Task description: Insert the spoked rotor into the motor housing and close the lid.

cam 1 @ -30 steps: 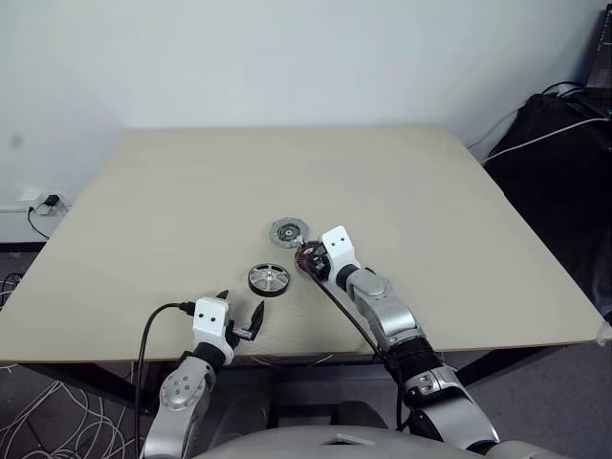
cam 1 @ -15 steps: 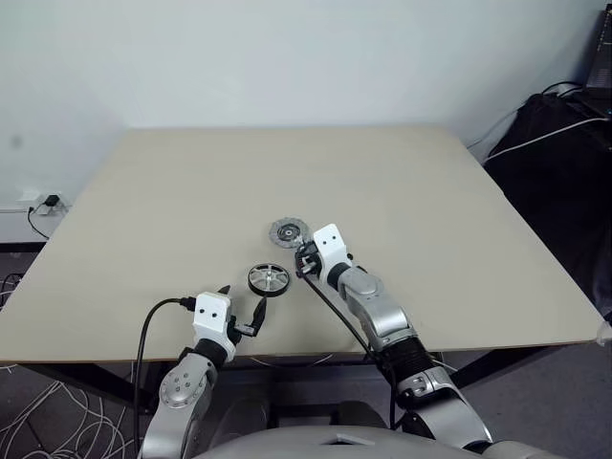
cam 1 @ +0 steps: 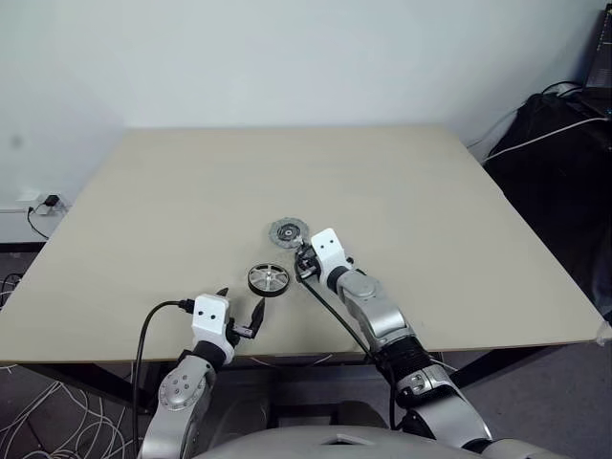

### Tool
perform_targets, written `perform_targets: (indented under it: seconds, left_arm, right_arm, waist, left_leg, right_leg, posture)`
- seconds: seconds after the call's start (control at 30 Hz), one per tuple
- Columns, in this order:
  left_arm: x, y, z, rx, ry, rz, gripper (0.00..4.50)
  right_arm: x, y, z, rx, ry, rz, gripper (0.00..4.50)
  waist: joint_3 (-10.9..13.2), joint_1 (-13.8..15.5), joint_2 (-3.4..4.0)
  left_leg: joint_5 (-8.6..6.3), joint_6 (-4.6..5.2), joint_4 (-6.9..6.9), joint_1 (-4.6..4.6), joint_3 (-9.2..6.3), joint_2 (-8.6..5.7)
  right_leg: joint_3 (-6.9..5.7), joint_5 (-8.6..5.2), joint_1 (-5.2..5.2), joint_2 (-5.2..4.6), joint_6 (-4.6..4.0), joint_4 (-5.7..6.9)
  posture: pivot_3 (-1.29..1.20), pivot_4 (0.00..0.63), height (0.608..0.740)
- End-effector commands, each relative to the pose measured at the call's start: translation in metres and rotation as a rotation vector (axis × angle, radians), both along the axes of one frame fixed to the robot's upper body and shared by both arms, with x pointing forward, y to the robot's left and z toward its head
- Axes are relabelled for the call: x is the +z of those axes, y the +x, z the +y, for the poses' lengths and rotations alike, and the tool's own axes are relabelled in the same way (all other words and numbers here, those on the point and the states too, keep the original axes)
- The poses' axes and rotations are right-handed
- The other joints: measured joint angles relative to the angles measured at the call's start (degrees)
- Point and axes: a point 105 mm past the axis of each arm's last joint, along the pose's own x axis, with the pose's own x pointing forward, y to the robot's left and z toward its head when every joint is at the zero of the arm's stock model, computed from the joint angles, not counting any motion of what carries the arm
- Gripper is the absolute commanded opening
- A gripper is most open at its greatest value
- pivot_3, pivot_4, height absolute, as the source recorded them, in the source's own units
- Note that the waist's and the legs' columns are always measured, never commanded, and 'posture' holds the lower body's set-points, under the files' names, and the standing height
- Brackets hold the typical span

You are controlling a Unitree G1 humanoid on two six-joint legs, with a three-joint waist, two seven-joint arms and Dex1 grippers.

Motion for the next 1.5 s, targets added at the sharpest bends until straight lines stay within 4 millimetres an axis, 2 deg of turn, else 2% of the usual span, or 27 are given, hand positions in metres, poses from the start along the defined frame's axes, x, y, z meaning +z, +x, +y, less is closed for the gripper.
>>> perform_targets:
  seconds: [0.03, 0.47, 0.67, 0.93, 1.23, 1.5]
  left_arm:
    - [0.009, 0.005, 0.0, -0.007, -0.004, -0.048, 4.5]
    - [0.012, 0.004, -0.003, -0.012, -0.004, -0.055, 4.5]
    - [0.013, 0.003, -0.003, -0.011, -0.007, -0.053, 4.5]
    - [0.015, 0.002, -0.005, -0.012, -0.008, -0.054, 4.5]
    - [0.023, 0.003, -0.006, -0.007, -0.007, -0.06, 4.5]
    - [0.02, 0.004, -0.006, -0.009, -0.008, -0.053, 4.5]
  right_arm:
    - [0.011, 0.008, -0.007, -0.027, 0.01, -0.034, 0.03]
    - [0.011, 0.012, -0.018, -0.07, 0.0, -0.043, 0.03]
    - [0.025, 0.004, 0.0, 0.039, 0.089, -0.07, 0.03]
    - [0.017, 0.0, 0.004, 0.057, 0.066, -0.037, 0.03]
    - [0.005, -0.002, -0.005, 0.037, 0.029, 0.007, 0.03]
    - [0.001, -0.001, -0.011, 0.018, 0.002, 0.017, 0.03]
  waist:
    - [0.0, 0.0, 0.0]
    - [0.0, 0.0, 0.0]
    - [0.0, -0.1, 0.0]
    - [0.0, -0.1, 0.0]
    - [0.0, -0.1, 0.0]
    - [0.0, -0.1, 0.0]
  left_leg:
    - [0.0, 0.0, 0.0, 0.0, 0.0, 0.0]
    - [0.0, 0.0, -0.01, 0.0, 0.0, 0.0]
    - [0.0, 0.0, -0.02, 0.0, 0.0, 0.0]
    - [0.0, 0.0, -0.01, -0.01, 0.0, 0.0]
    - [0.0, 0.0, -0.02, -0.01, 0.0, 0.0]
    - [0.0, 0.0, -0.01, 0.0, 0.0, 0.0]
  right_leg:
    - [0.0, 0.0, 0.0, 0.0, 0.0, 0.0]
    - [0.01, 0.0, 0.0, -0.01, -0.01, -0.01]
    - [0.01, -0.01, 0.0, -0.01, -0.01, -0.01]
    - [0.01, -0.01, 0.0, -0.03, -0.01, -0.01]
    - [0.01, -0.01, 0.0, -0.02, -0.01, -0.01]
    - [0.01, -0.01, 0.01, -0.02, -0.01, -0.01]
  posture:
    - [0.0, 0.0, 0.74]
    - [0.0, 0.0, 0.74]
    - [0.0, 0.0, 0.74]
    - [0.0, 0.0, 0.74]
    - [0.0, 0.0, 0.74]
    - [0.0, 0.0, 0.74]
